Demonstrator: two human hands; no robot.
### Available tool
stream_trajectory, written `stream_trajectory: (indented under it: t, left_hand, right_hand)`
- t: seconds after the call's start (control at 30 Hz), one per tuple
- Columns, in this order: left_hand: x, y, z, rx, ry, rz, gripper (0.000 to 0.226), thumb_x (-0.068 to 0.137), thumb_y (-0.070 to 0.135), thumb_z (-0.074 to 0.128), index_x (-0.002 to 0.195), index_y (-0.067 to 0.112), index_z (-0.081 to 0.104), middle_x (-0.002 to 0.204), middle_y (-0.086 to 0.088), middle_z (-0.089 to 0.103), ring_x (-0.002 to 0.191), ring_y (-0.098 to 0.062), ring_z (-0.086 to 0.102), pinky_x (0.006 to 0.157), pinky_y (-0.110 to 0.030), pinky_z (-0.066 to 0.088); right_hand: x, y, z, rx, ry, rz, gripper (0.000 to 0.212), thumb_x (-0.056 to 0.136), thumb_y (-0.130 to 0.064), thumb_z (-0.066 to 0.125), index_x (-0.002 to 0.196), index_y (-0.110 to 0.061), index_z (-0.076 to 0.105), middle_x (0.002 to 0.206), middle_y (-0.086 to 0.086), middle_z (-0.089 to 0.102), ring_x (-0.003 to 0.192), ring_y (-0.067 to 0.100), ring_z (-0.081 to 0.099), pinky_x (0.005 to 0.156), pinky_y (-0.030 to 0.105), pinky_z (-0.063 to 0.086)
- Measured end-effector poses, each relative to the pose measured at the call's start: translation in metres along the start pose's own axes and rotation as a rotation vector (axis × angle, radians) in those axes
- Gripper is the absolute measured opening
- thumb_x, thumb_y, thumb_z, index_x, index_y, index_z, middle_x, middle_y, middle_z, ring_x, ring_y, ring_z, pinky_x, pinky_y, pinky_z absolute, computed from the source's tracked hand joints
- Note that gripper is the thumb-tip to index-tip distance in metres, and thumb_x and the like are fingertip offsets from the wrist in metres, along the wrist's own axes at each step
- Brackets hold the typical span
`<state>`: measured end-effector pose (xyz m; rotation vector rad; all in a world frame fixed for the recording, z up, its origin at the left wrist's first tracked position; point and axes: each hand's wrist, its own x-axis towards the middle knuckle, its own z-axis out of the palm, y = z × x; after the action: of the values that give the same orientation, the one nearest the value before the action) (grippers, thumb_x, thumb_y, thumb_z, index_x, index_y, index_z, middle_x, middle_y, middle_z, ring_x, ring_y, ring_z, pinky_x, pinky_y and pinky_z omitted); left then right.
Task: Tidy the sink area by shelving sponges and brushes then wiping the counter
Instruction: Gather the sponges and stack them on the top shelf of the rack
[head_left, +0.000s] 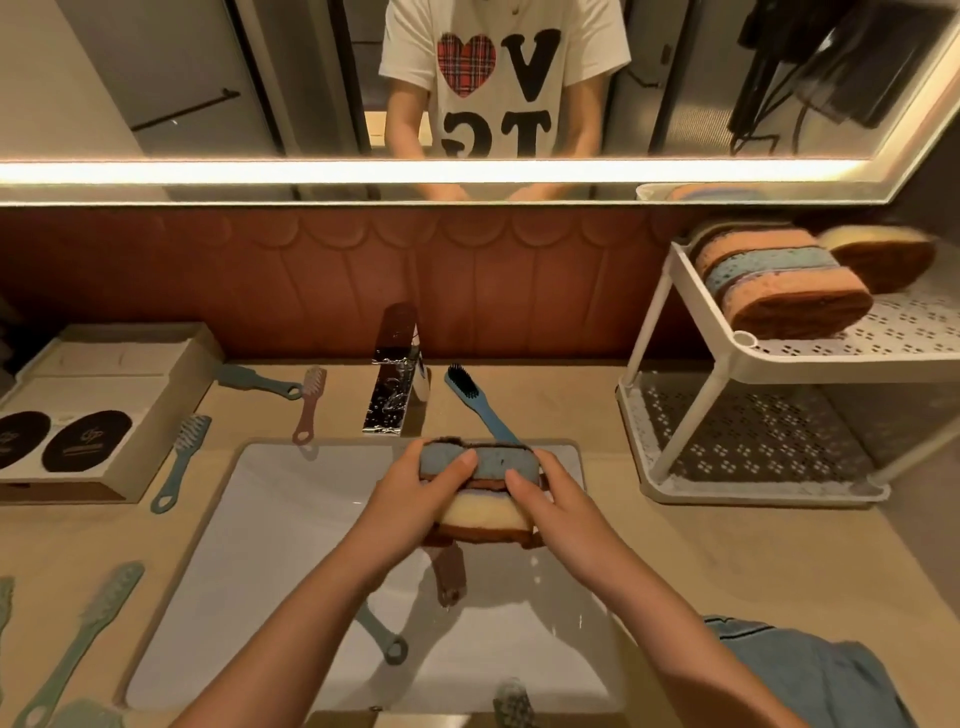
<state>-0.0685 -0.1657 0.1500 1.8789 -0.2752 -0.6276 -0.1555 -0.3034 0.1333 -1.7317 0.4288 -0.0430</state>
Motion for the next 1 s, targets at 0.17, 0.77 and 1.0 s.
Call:
stream_trajectory:
  t: [0.17,0.77,1.0]
  left_hand:
    - [-0.009,0.034,0.011,-0.191,-0.140,-0.026,0.036,0.089,0.046,0.051,0.120,0.028,0.050,0.112,-0.007,0.061,0.094,-0.023,0.066,0.071,-0.037,0.058]
    - [0.005,0.182,0.113,-0.065,-0.083,0.562,0.057,0.080,0.054,0.057,0.124,0.020,0.042,0.111,0.006,0.057,0.102,-0.011,0.061,0.081,-0.041,0.057]
    - [0.021,0.214,0.162,-0.103,-0.186,0.455,0.043,0.087,0.042,0.057,0.120,0.022,0.039,0.109,0.002,0.058,0.099,-0.016,0.063,0.081,-0.043,0.057]
  right_hand:
    - [-0.015,-0.030,-0.039,0.014,0.030,-0.124,0.032,0.095,-0.033,0.046,0.127,-0.034,0.044,0.114,-0.009,0.058,0.098,0.000,0.058,0.070,0.009,0.048]
    - [-0.025,-0.101,-0.177,0.129,0.256,-0.395,0.026,0.096,-0.041,0.031,0.121,-0.046,0.037,0.112,-0.024,0.049,0.102,-0.010,0.049,0.077,0.013,0.043]
    - [-0.022,-0.091,-0.228,0.126,0.427,-0.376,0.030,0.099,-0.033,0.032,0.128,-0.032,0.041,0.111,-0.006,0.057,0.098,0.004,0.058,0.069,0.017,0.046]
